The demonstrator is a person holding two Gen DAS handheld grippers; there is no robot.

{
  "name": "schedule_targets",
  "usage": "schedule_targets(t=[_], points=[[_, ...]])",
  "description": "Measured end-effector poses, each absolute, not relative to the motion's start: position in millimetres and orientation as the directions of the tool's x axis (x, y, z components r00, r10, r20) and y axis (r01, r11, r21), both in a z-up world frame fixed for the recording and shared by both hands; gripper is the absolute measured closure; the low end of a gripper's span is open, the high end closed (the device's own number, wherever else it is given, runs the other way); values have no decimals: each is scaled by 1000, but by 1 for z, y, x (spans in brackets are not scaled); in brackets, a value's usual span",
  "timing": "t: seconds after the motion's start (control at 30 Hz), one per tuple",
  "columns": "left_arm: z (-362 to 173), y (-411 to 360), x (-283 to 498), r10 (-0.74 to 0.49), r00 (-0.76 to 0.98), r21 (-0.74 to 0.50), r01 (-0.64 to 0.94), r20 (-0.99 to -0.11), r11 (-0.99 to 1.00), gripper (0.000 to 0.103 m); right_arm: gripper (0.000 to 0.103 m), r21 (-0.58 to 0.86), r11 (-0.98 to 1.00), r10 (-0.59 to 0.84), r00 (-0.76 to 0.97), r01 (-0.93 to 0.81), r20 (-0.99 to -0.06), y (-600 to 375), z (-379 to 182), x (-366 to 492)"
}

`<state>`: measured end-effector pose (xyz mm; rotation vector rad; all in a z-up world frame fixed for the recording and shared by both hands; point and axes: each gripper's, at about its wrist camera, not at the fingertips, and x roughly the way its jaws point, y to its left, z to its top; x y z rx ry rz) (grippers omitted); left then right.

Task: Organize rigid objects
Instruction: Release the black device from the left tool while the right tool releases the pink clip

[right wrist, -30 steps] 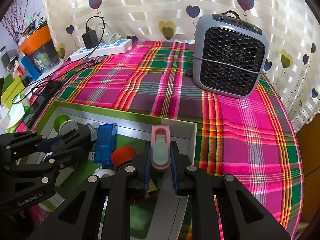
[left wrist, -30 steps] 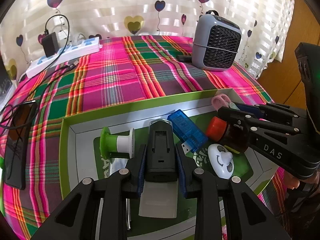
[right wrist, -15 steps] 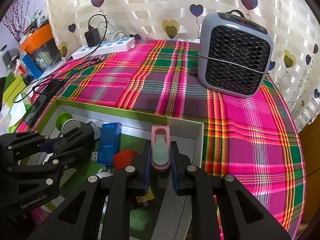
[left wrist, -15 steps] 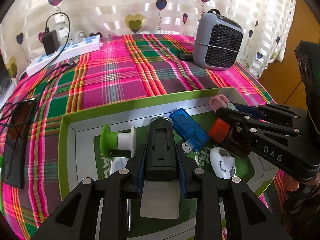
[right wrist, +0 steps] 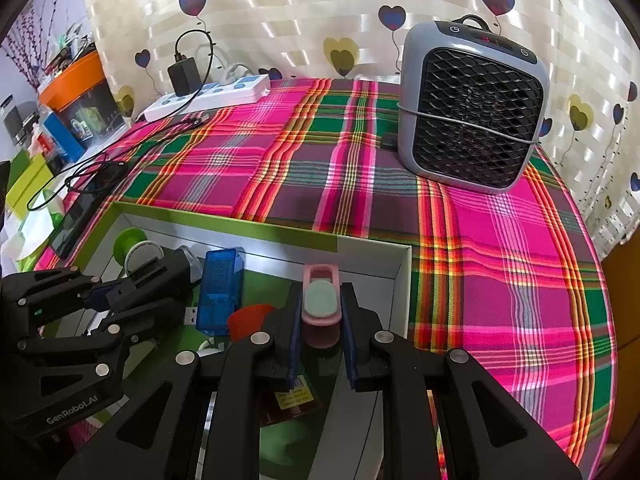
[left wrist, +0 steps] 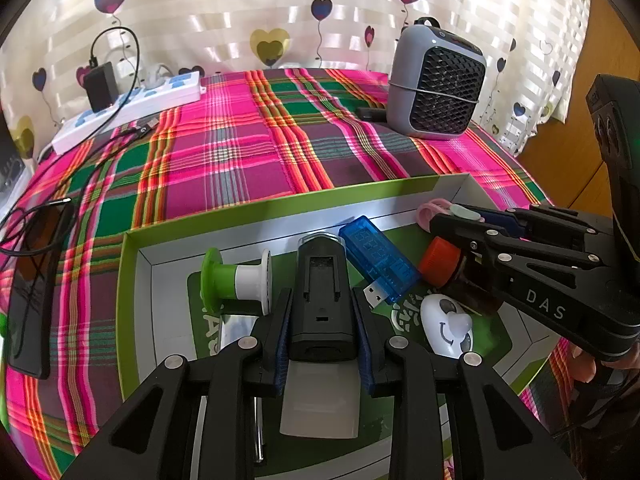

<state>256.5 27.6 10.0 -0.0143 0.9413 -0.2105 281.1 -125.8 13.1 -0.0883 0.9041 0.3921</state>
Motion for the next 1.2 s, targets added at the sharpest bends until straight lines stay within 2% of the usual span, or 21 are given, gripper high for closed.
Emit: schedule_targets(t=[0.5,0.87,1.2], points=[[10,28,255,-195,569,-112,177,-799,978,66,84,94,927,295,553,-363,-779,-126,13,282],[18,29,248,-191,594,-104,178,-781,979,65,70,97,931,294,566,-351,-770,-125,16,278],[26,30,235,-181,608,-97,169,-773,981,65,68,98,932,297,584,-348,-755,-125,24,269]])
